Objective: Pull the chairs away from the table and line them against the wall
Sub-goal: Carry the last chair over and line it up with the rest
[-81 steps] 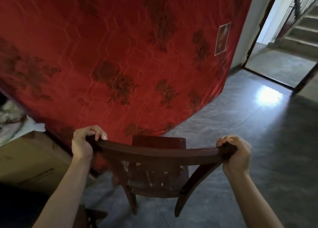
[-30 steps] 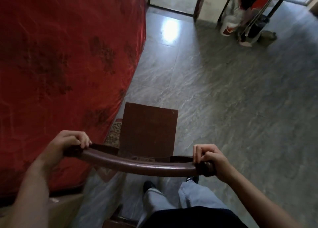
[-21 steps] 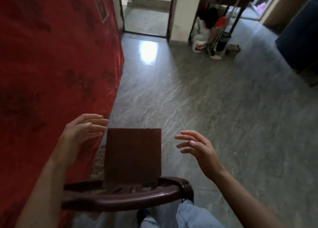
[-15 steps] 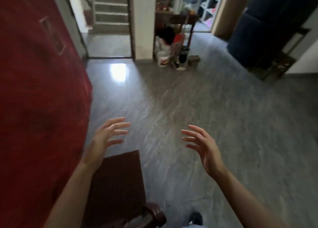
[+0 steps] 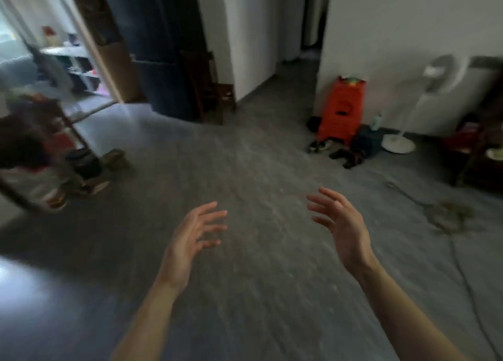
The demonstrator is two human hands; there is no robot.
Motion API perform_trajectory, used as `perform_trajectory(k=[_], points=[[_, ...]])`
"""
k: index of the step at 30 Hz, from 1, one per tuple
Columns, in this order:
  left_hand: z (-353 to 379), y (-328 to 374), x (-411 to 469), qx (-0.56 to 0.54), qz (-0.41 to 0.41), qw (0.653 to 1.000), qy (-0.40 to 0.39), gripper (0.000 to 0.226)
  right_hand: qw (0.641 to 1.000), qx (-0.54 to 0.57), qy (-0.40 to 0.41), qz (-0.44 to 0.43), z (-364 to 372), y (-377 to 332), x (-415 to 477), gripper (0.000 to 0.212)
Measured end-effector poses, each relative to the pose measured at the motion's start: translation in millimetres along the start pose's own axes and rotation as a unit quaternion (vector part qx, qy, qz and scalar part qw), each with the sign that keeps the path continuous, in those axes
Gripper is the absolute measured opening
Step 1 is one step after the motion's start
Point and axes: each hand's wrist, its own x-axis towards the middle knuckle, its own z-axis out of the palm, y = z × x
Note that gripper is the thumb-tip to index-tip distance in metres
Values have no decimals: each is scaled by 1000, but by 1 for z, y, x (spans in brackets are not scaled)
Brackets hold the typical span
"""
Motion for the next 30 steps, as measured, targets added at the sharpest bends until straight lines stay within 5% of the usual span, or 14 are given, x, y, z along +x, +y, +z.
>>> perform_trajectory(k=[6,13,19,30], points=[[241,-4,127,12,2,969,-245,46,972,-18,215,-88,-186,-62,22,42],[511,-34,160,20,-23,872,-489,51,870,-44,465,-159,-370,-109,-49,35],[720,-69,188,4,-39,794,-606,51,768,-92,608,-181,-506,-145,-82,36],[1107,-44,279,-34,-33,704,-708,50,654,-178,711,-190,-729,-260,15,32]])
